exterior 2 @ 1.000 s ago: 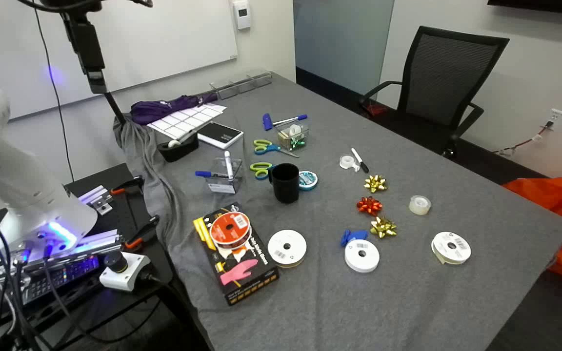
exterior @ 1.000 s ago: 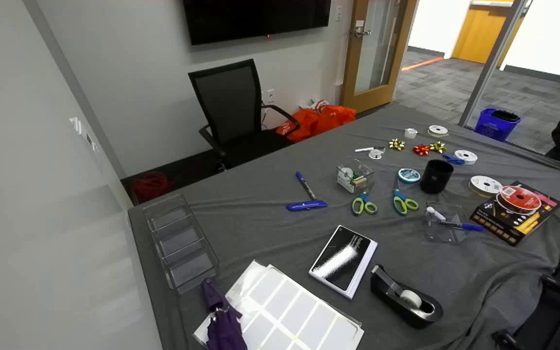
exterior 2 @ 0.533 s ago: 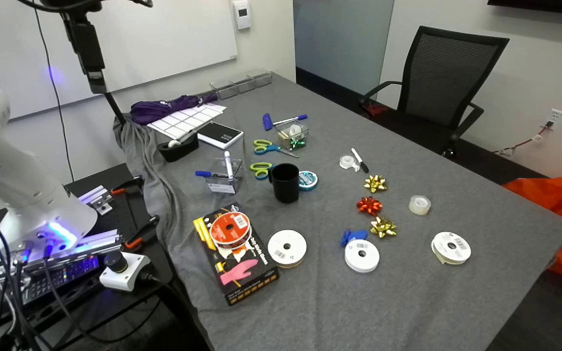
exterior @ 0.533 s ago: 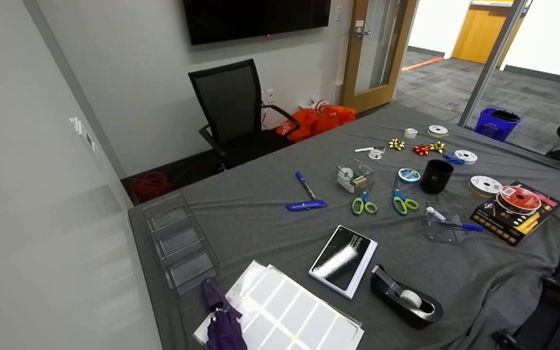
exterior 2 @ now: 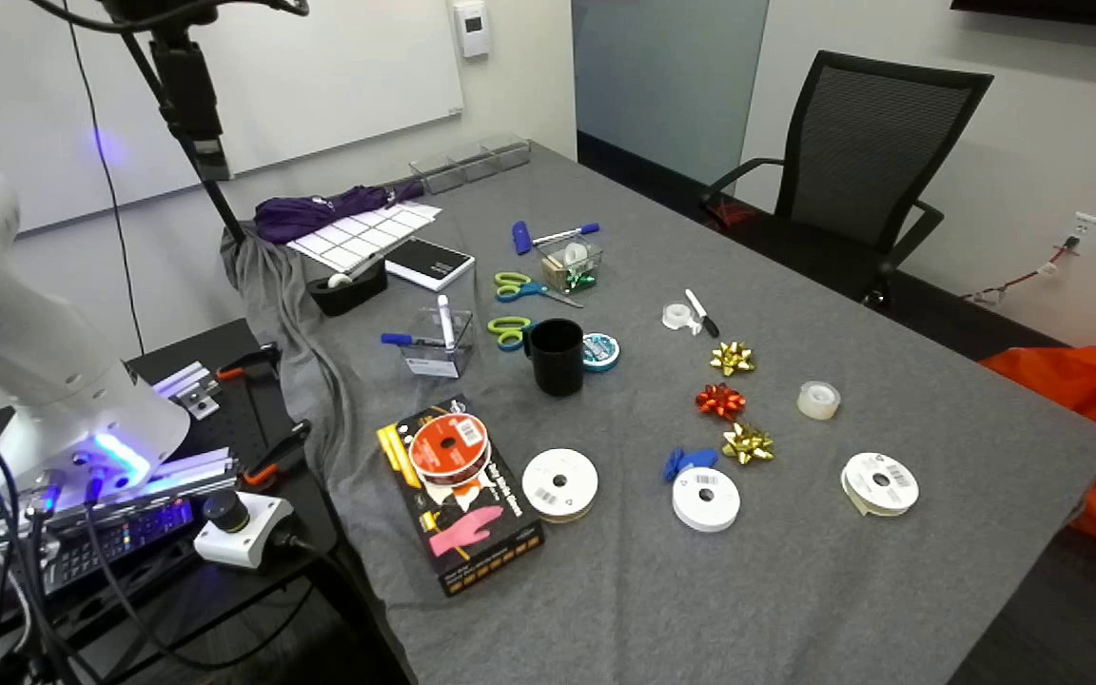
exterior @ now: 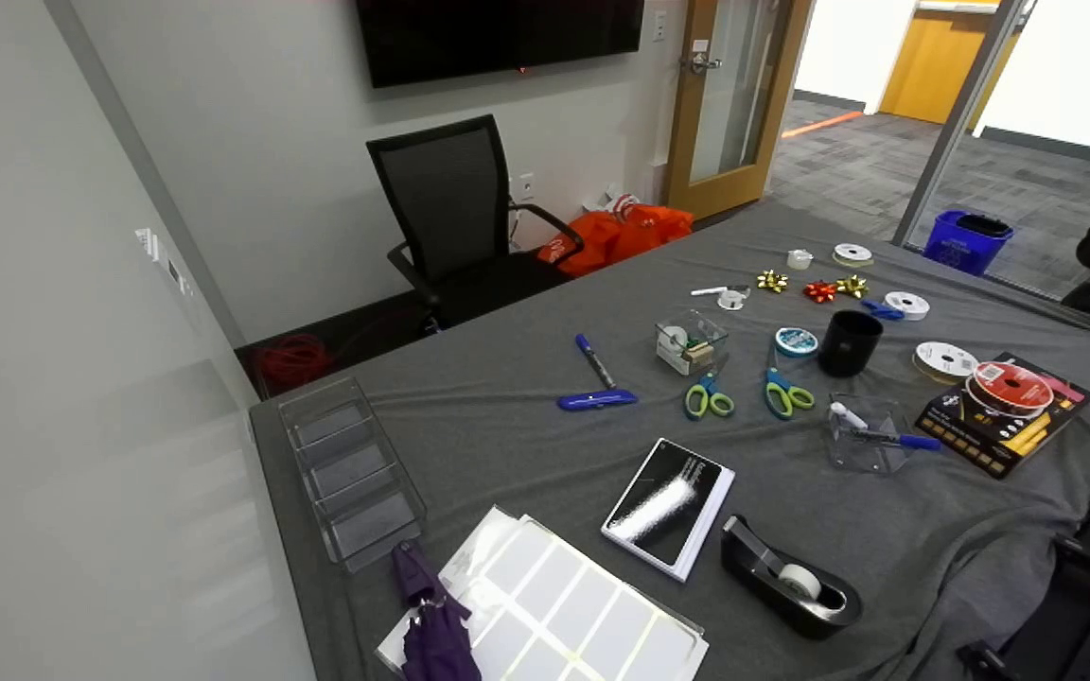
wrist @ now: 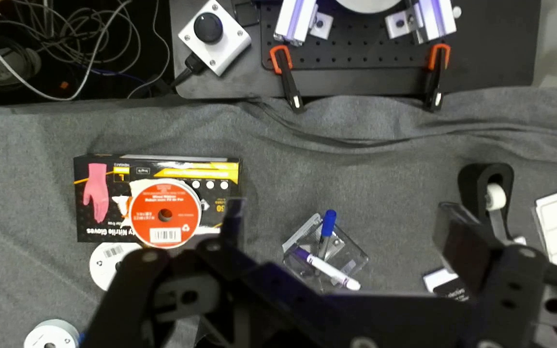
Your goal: Move the black cup forwards
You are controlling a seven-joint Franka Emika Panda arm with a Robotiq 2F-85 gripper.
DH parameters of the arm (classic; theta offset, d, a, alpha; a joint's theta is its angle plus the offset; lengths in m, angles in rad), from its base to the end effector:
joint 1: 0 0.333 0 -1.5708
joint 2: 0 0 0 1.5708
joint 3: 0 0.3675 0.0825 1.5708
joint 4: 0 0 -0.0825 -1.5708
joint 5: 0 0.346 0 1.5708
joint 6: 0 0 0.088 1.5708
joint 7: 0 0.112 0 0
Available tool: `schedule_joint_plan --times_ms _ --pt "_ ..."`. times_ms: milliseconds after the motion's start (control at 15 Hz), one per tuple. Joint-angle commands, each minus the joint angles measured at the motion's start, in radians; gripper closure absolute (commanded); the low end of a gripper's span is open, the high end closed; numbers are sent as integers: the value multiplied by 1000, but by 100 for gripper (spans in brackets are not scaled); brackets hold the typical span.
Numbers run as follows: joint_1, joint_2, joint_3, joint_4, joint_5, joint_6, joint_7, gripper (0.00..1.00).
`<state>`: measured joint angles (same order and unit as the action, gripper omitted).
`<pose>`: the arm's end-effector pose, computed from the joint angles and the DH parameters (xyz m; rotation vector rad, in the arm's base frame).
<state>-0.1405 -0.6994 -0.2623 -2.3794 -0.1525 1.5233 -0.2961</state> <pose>0.2187 -0.1411 0.5778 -3.0636 0.0406 0.2439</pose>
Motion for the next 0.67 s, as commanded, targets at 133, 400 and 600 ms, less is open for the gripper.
schedule_joint_plan --times_ms 133,400,600 --pt "-17 84 17 -72 85 280 195 0" --pt "-33 176 64 -129 141 511 392 0" --pt "-40 268 117 -137 173 650 581 0"
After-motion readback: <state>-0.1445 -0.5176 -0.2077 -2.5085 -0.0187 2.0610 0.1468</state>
